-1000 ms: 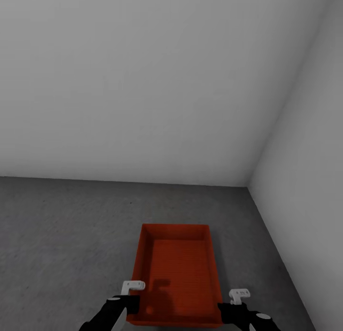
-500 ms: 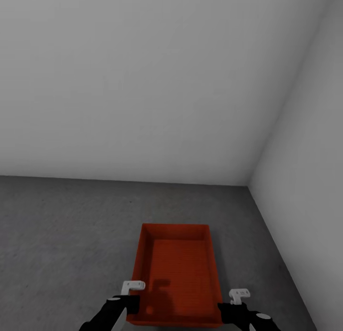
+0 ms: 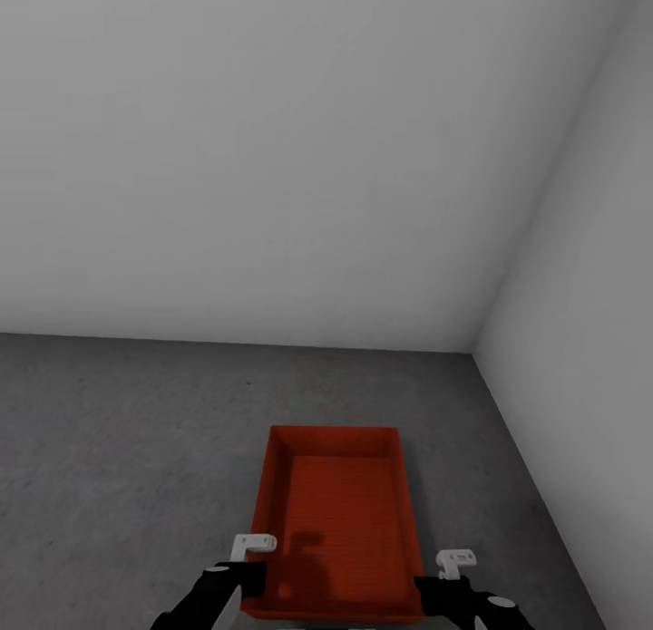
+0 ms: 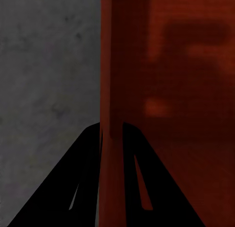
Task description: Move the two storage containers from the living room to the garage. In the garage, place one container on the floor and stack the other container on top of it (either order is fine).
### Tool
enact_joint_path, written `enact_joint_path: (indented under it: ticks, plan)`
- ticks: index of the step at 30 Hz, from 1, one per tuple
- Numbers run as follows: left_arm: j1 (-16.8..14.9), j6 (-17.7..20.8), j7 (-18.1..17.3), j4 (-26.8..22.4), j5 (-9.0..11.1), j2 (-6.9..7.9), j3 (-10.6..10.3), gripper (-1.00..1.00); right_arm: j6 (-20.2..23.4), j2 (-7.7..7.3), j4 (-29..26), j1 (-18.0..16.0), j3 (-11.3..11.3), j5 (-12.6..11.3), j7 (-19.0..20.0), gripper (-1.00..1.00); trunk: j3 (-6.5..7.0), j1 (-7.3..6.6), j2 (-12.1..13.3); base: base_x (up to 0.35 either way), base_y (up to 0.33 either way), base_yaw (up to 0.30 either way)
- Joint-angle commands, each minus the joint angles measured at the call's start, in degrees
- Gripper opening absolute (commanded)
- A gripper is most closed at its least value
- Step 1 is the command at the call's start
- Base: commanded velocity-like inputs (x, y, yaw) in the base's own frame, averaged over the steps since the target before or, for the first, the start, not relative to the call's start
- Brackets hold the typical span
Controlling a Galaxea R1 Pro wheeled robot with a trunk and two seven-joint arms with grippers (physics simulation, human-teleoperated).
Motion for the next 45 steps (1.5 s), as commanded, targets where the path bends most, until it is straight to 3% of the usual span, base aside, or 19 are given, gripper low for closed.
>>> enact_joint_path:
  ticks: [1,8,11,34,39,45]
  plan:
    - [-0.03,-3.53,0.60,-0.57,-0.05,-0.23,0.15,-1.00,0.35,1.77,0.05,0.05,0.50,-0.25,-0.03,-1.00,-0.05,-0.01,-0.02,0.000,0.000,0.000]
    - [-0.03,-3.53,0.60,-0.56,-0.05,-0.26,0.15,-1.00,0.36,1.77,0.06,0.05,0.50,-0.25,-0.03,-1.00,-0.05,-0.01,-0.02,0.000,0.000,0.000]
    - [-0.03,-3.53,0.60,-0.55,-0.05,-0.26,0.15,-1.00,0.39,1.77,0.08,0.05,0.50,-0.25,-0.03,-1.00,-0.59,0.65,-1.22,0.000,0.000,0.000]
    - [-0.03,-3.52,0.60,-0.56,-0.05,-0.23,0.15,-1.00,0.38,1.76,0.05,0.05,0.47,-0.25,-0.03,-1.00,-0.59,0.65,-1.22,0.000,0.000,0.000]
    - [-0.03,-3.53,0.60,-0.57,-0.05,-0.23,0.14,-1.00,0.36,1.77,0.08,0.05,0.51,-0.25,-0.03,-1.00,-1.49,1.75,-3.23,0.000,0.000,0.000]
    - [-0.03,-3.53,0.60,-0.57,-0.05,-0.23,0.14,-1.00,0.34,1.77,0.05,0.05,0.52,-0.25,-0.03,-1.00,-1.49,1.75,-3.23,0.000,0.000,0.000]
